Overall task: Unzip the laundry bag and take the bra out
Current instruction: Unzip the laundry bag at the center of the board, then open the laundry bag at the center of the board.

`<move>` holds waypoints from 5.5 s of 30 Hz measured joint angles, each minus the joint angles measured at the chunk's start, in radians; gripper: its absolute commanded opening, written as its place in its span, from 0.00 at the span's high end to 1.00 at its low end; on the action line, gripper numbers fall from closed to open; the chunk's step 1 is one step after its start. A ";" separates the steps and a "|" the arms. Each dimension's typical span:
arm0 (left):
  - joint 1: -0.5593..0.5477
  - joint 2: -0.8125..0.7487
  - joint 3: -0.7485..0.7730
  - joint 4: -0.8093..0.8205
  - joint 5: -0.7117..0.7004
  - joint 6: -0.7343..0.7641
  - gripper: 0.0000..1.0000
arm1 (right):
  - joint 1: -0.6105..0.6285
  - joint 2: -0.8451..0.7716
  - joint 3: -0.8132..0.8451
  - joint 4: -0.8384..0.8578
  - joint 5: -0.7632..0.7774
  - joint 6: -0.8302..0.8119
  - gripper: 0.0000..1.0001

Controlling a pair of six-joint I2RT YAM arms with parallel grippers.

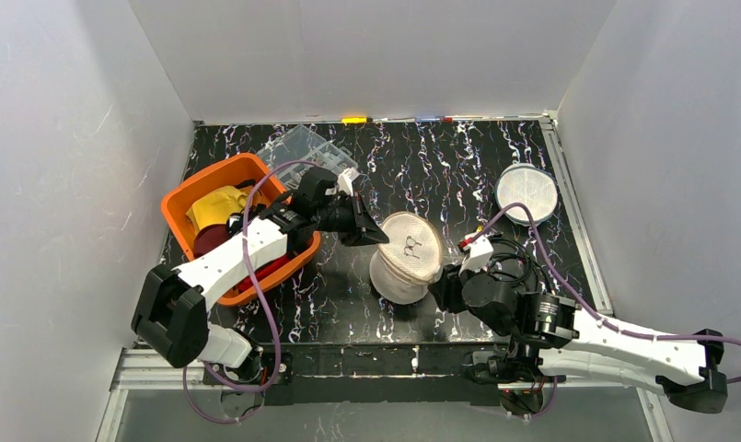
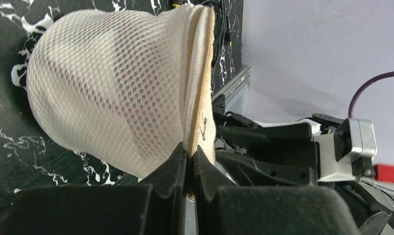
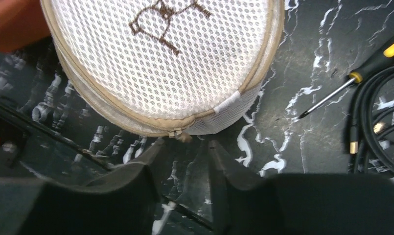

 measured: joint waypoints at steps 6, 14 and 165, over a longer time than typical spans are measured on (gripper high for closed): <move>0.003 -0.098 -0.140 0.115 -0.034 -0.108 1.00 | 0.000 -0.078 -0.002 0.036 -0.052 0.117 0.18; -0.058 -0.275 -0.253 0.183 -0.234 -0.218 1.00 | 0.000 -0.153 -0.163 0.222 -0.104 0.409 0.17; -0.333 -0.423 -0.061 -0.324 -0.800 0.274 1.00 | -0.472 -0.213 -0.080 0.307 -0.766 -0.021 0.01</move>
